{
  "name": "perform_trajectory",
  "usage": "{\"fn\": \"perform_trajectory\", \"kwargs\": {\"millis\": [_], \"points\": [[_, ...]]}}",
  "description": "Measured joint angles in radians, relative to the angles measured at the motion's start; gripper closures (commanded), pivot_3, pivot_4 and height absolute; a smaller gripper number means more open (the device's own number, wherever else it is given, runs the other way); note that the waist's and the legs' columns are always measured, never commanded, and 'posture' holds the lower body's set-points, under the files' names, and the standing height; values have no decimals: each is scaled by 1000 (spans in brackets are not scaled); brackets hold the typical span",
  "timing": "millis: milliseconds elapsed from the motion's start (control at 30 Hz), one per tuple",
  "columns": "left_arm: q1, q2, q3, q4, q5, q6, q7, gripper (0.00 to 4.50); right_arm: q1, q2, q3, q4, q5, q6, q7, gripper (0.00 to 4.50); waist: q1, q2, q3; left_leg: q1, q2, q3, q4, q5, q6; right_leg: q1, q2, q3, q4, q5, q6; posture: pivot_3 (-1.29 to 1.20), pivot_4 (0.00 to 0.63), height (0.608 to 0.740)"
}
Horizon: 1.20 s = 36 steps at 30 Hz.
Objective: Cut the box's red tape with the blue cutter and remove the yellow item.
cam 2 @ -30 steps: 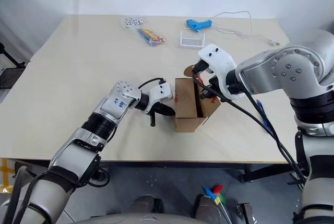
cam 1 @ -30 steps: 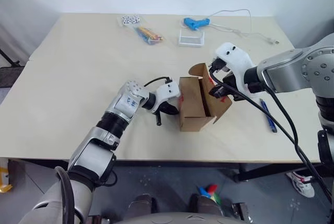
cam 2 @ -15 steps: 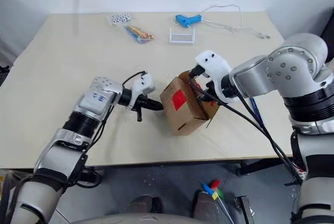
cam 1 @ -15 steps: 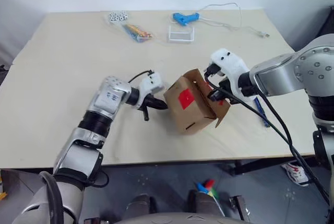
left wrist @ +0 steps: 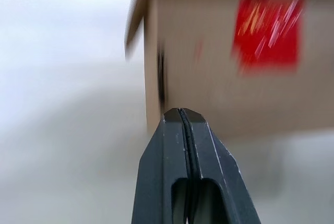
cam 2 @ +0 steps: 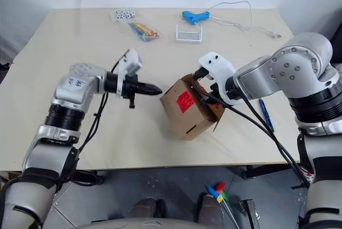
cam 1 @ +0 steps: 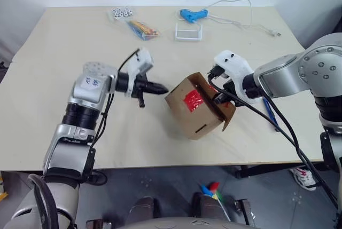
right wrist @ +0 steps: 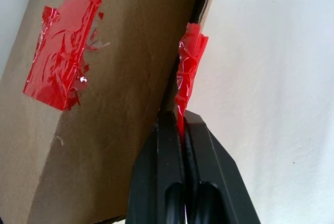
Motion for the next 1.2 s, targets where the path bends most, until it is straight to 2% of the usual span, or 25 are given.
{"fn": "perform_trajectory", "kwargs": {"millis": [167,400,733,967,1200], "points": [[-46,-35,20,-86,-83,47,-16,4500,-9,0,2,0,-19,0,10,4477,1,0,0,0,0,0,0,0,0,0,0,0,0,0,0,0,150,740],[-45,-129,-76,-110,-92,38,-15,4500,-11,3,2,0,-32,0,25,4477,0,0,0,0,0,1,0,0,0,0,0,0,0,0,0,0,150,740],[-84,-237,-146,132,8,-160,48,4500,-11,10,2,-21,-42,0,26,4477,2,-1,0,0,0,1,1,0,0,0,0,0,0,0,0,0,150,740],[-100,-232,-170,170,55,-246,12,4500,-11,8,1,-29,-24,0,20,4477,0,-1,0,0,0,1,1,0,0,0,0,0,0,0,0,0,150,740],[-27,-114,-209,62,82,-240,-72,4500,-10,-45,-1,-29,36,0,6,4477,1,-1,0,1,0,1,2,0,0,0,0,1,1,0,0,0,150,740]]}}
